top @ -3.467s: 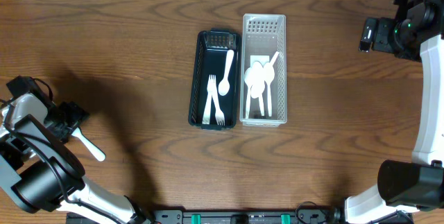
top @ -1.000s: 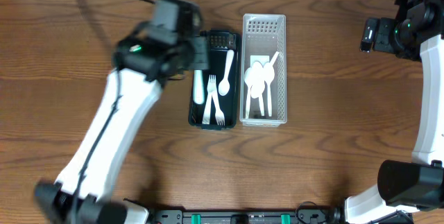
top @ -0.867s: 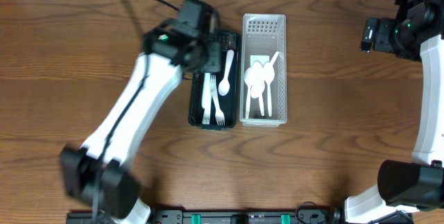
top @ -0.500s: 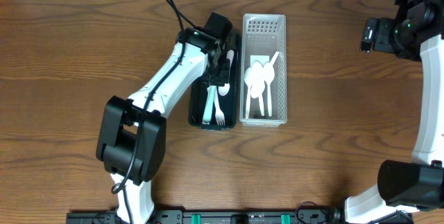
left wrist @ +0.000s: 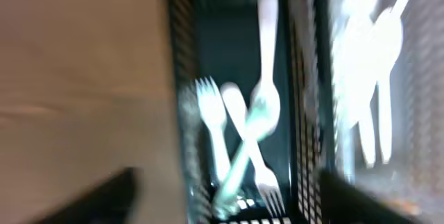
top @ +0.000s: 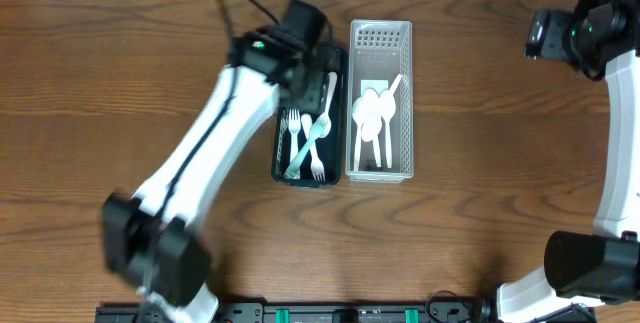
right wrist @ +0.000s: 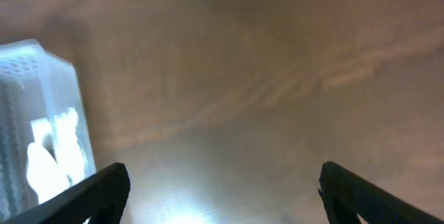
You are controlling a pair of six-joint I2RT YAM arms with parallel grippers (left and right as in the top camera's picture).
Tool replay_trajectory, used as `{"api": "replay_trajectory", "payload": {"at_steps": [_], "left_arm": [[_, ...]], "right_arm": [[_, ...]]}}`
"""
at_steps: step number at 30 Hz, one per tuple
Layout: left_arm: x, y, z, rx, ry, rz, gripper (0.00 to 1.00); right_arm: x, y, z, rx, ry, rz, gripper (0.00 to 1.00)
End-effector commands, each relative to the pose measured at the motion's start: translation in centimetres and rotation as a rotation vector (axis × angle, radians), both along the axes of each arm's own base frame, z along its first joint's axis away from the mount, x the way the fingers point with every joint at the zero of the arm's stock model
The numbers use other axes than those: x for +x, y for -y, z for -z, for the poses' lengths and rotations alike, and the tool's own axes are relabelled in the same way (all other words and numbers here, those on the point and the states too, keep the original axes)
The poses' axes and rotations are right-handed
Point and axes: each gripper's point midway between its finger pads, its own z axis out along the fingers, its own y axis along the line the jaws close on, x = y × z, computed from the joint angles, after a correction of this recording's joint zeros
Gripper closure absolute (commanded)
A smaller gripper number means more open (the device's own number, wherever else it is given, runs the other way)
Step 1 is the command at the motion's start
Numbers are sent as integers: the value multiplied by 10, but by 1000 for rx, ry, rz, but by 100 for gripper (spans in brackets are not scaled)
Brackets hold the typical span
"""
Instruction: Pack container
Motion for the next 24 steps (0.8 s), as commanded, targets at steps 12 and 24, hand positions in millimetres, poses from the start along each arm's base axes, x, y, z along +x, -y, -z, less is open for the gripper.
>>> {"api": "replay_trajectory", "payload": {"at_steps": [12,24], "left_arm": [[85,-208,-162,94,690,-570,2],[62,-228,-114,102,509,-328,2]], "right_arm": [[124,-113,-118,3,699,-182,1],[109,-74,-70,-26,514,-106,1]]}}
